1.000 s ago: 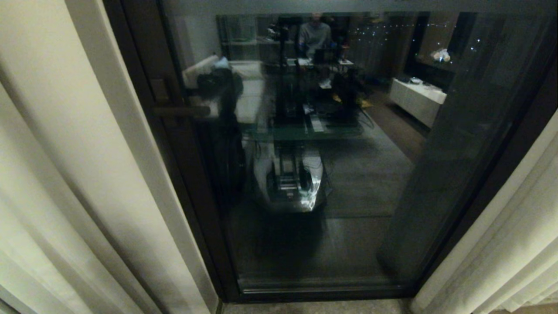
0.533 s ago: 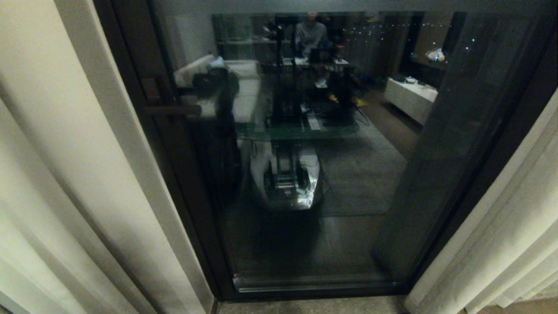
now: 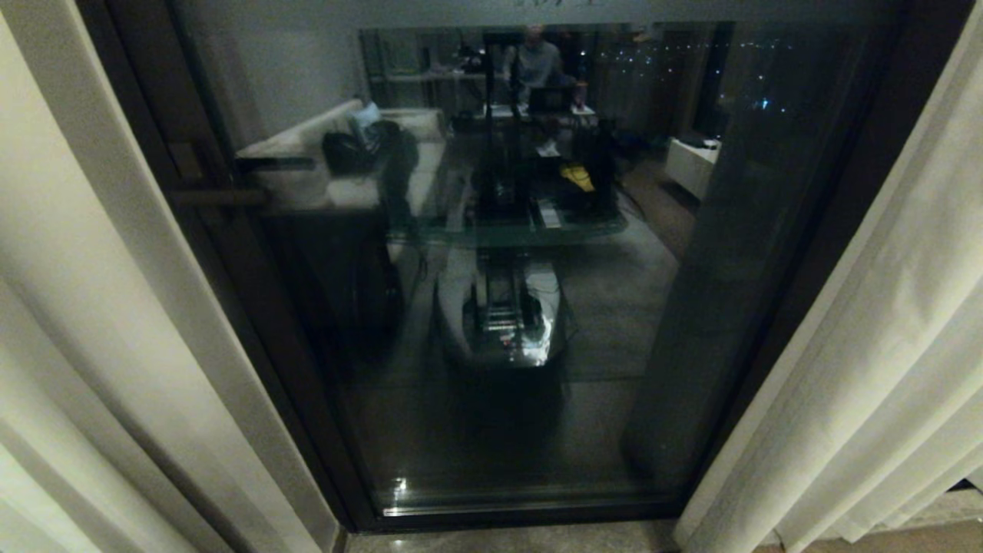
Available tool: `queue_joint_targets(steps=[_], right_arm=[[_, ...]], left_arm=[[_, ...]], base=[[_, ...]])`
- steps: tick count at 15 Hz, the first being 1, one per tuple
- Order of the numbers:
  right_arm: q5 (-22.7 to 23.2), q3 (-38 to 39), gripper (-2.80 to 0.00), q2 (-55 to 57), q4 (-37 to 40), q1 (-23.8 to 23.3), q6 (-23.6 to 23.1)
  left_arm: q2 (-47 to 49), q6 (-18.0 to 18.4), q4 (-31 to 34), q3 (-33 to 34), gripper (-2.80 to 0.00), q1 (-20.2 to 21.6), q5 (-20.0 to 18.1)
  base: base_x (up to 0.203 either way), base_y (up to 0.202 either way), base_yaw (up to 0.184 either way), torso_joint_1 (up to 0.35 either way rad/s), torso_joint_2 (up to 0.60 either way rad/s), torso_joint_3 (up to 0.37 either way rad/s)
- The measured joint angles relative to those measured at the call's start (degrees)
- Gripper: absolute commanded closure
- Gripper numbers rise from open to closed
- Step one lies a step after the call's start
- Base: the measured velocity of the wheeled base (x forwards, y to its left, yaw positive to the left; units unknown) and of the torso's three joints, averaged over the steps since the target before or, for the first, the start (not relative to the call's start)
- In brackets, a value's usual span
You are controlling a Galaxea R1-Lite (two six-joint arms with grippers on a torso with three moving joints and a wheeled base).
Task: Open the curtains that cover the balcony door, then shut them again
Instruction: Pull the inner curtains open on both sides
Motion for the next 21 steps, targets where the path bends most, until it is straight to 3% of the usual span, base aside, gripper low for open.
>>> queue_joint_targets(steps=[13, 21], right_arm=[[-0.03, 0.0, 0.0, 0.0, 0.02, 0.02, 0.01], [0.0, 0.0, 0.0, 0.0, 0.05, -0.07, 0.0]], left_arm=[[-0.04, 0.24, 0.1, 0.0, 0.0, 0.02, 0.05], [-0.04, 0.13, 0.1, 0.0, 0.0, -0.02, 0.11]], base=[[0.0, -0.184, -0.001, 0.003, 0.0, 0.002], [0.0, -0.008, 0.0, 0.0, 0.0, 0.0]])
